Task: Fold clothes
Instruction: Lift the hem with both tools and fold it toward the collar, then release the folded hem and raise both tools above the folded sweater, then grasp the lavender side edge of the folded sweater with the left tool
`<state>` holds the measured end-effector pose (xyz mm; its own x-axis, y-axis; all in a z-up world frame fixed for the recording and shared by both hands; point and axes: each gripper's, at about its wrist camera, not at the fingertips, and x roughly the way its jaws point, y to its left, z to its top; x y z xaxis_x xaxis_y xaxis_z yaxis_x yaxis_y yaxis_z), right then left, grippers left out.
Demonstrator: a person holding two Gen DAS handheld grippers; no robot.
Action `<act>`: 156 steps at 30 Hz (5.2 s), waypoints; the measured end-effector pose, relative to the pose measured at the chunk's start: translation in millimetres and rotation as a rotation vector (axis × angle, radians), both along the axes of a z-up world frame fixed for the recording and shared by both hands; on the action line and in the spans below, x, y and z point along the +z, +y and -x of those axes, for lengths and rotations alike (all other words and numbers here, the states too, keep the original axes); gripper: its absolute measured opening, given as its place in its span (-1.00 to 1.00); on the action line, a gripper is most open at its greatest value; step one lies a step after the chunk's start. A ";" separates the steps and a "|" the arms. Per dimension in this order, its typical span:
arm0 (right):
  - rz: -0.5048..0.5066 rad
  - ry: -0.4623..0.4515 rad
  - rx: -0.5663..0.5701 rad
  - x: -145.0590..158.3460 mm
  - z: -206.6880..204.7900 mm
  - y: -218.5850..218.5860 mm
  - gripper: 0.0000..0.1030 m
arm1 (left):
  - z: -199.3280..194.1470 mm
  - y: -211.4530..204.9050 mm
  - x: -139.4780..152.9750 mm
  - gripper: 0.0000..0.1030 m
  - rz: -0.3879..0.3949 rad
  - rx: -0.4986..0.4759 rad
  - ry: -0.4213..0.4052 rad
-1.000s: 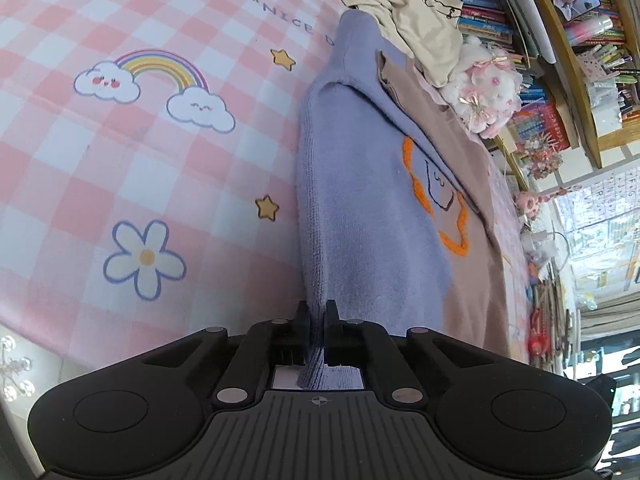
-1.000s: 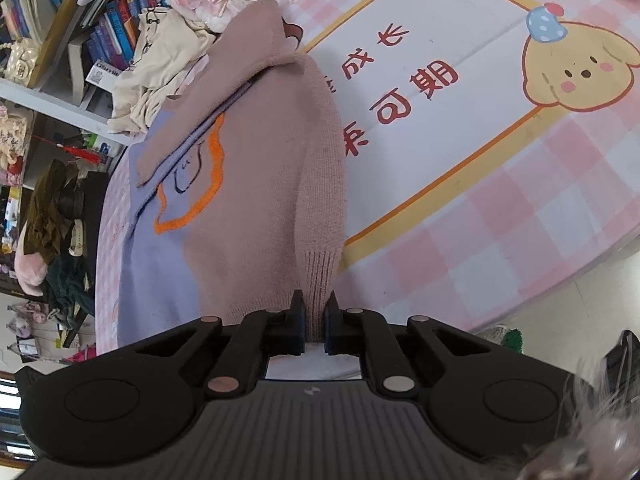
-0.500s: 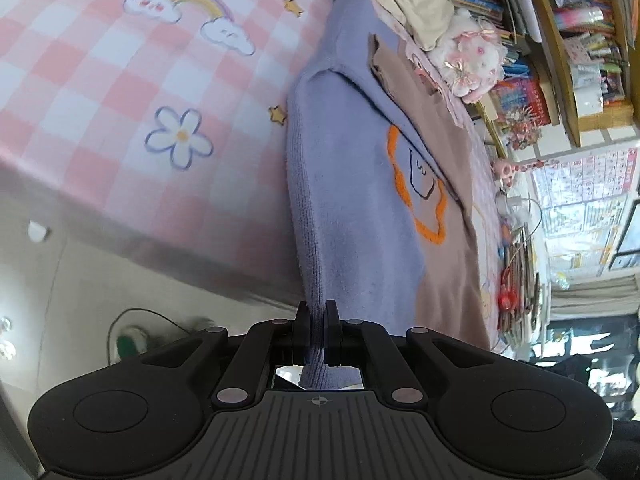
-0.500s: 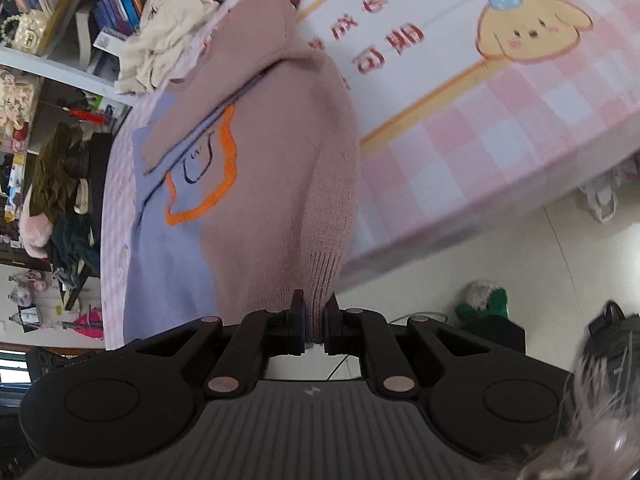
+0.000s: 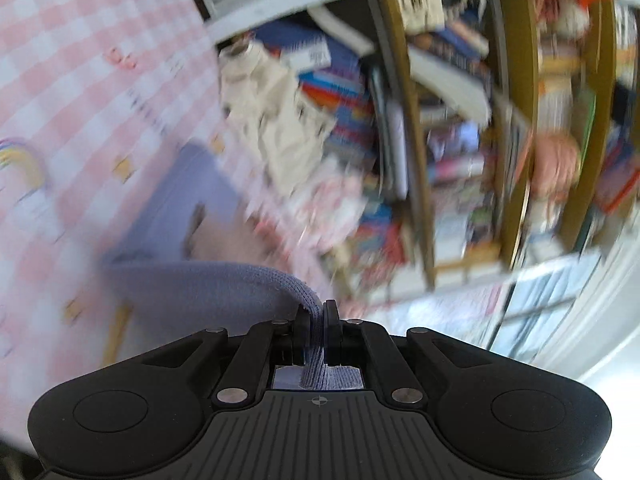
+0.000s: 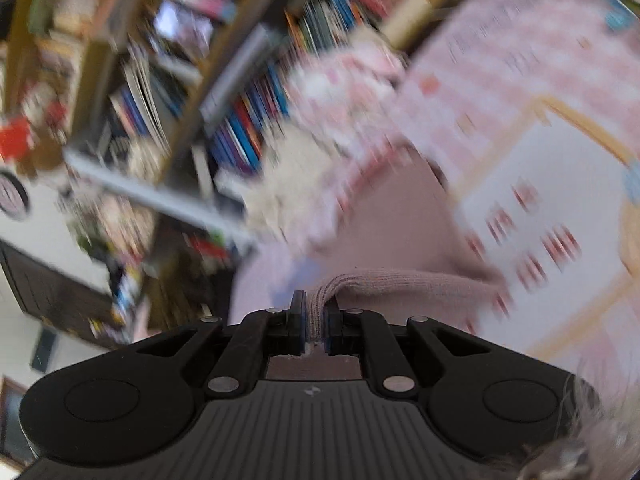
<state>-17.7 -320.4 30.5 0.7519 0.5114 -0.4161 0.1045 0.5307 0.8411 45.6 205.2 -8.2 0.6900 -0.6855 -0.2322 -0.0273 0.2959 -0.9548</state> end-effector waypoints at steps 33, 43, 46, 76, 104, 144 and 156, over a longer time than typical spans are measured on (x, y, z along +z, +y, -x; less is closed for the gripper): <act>0.088 0.256 -0.065 -91.0 -175.4 1.2 -0.81 | -139.6 -10.0 -76.9 -0.79 -0.186 0.080 0.316; 0.352 0.156 -0.075 -62.0 -177.1 3.3 -0.53 | -127.4 -5.7 -34.2 -0.37 -0.511 0.092 0.134; 0.566 0.071 -0.061 -47.3 -169.2 11.7 -0.36 | -111.9 4.2 -19.1 -0.36 -0.541 0.159 0.033; 0.865 0.083 0.191 -91.1 -217.0 44.9 -0.83 | -175.5 -58.2 -53.5 -0.82 -0.909 -0.071 0.058; 0.794 0.057 0.248 -79.1 -121.4 27.9 -0.84 | -68.3 -108.7 -59.7 -0.73 -0.808 -0.073 0.086; 0.867 -0.027 0.515 -81.1 -23.4 106.6 -0.15 | 46.3 -96.9 -52.6 -0.13 -0.584 0.189 0.278; 0.908 0.027 0.294 -72.6 -31.8 140.9 0.04 | 19.1 -19.0 -91.3 -0.15 -0.210 0.312 0.385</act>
<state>14.0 -179.5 -42.1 0.6288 0.1522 -0.7625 -0.1240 0.9877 0.0948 26.5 186.3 -99.5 0.6914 -0.3727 -0.6190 -0.4811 0.4016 -0.7792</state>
